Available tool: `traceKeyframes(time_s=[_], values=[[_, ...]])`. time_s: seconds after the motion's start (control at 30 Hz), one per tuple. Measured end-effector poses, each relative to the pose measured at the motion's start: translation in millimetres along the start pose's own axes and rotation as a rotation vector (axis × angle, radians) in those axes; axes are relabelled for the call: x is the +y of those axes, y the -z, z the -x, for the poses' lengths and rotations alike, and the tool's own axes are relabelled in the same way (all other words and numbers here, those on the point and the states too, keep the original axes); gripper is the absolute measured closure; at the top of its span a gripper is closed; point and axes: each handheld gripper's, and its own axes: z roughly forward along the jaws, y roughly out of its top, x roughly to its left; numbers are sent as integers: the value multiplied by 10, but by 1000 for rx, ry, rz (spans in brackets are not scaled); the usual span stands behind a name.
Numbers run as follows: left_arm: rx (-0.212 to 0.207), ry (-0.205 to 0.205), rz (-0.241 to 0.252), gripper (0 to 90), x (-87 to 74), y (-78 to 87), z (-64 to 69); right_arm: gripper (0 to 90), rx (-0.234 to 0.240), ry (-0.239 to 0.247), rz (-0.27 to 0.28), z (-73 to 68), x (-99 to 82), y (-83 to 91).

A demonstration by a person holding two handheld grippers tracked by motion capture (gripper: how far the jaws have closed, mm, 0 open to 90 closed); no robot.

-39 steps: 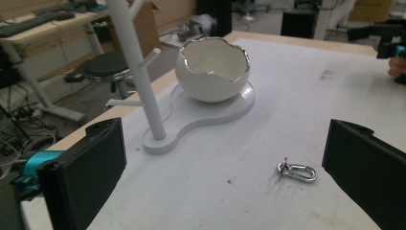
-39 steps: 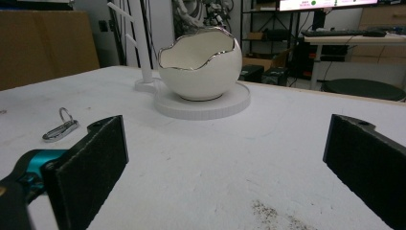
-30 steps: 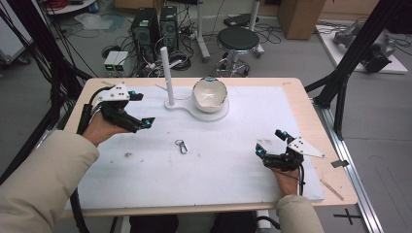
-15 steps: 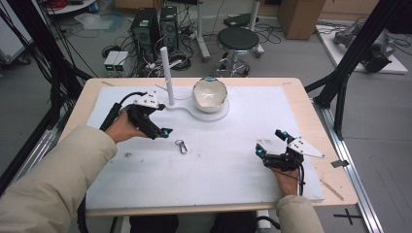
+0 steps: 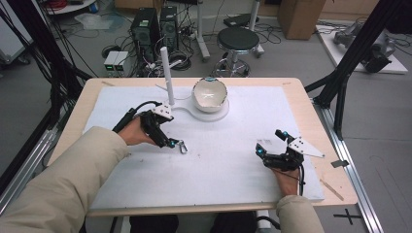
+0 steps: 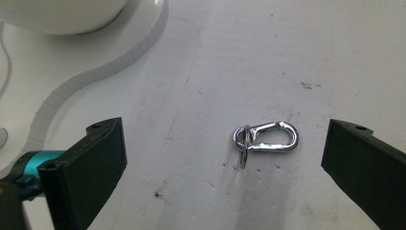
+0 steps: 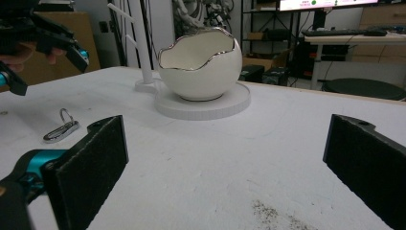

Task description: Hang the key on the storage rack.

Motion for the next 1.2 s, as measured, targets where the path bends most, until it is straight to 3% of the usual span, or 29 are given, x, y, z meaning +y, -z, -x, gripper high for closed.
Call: traceKeyframes(time_s=[0.23,0.63,1.0,1.2], values=[[-28,-16,-73,59,-9,-120,33,5,0,2,0,-1,0,0],[-65,4,-113,152,-29,-252,54,5,1,-5,0,1,1,2],[-114,11,-131,417,-37,-254,37,5,-1,-15,-2,-5,0,4],[-112,0,-140,559,-38,-262,45,5,-3,-9,-2,-2,0,3]])
